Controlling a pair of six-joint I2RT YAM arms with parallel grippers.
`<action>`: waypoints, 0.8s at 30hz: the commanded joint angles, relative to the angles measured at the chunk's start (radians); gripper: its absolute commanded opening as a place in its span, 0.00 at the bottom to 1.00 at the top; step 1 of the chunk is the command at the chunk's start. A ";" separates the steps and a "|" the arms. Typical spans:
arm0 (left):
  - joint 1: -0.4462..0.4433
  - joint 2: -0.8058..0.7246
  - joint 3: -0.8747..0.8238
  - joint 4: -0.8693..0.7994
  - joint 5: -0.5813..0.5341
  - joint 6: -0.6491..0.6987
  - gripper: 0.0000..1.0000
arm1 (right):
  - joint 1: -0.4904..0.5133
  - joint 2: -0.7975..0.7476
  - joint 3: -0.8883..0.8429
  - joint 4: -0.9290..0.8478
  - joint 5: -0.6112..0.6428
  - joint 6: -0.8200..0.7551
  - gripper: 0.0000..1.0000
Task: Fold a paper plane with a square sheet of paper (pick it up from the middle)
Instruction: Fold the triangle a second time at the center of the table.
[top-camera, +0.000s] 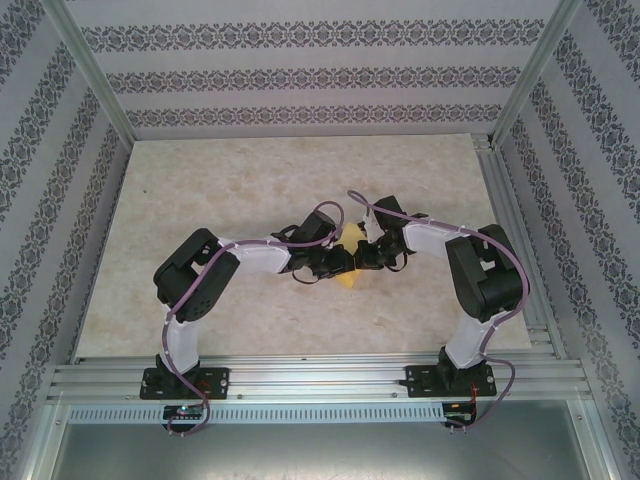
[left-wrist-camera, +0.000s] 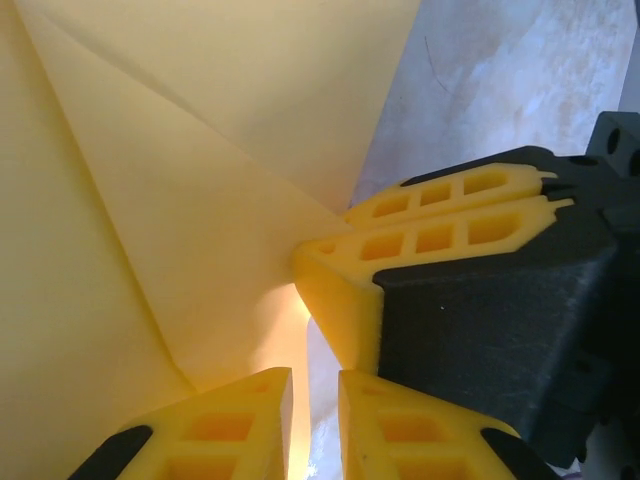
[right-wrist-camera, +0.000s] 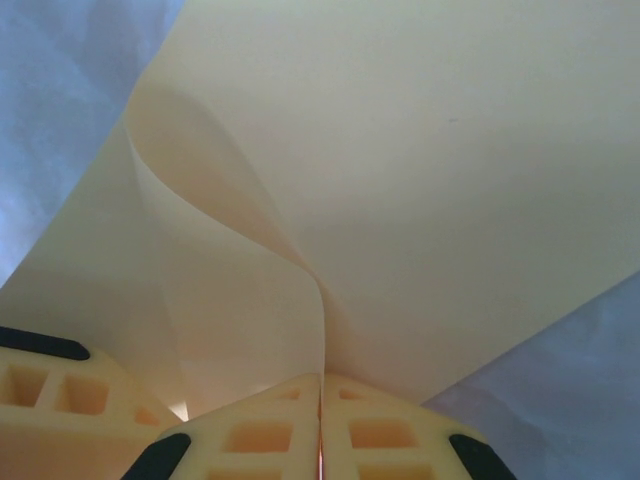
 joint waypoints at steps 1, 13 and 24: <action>-0.015 0.006 0.018 -0.012 0.012 0.015 0.21 | -0.006 0.022 0.022 0.003 0.025 -0.021 0.08; -0.022 0.009 0.007 -0.057 -0.024 0.013 0.17 | -0.006 0.027 0.018 0.007 0.029 -0.013 0.09; -0.025 0.053 0.006 -0.066 -0.033 0.003 0.14 | -0.007 0.025 0.021 0.003 0.024 -0.014 0.09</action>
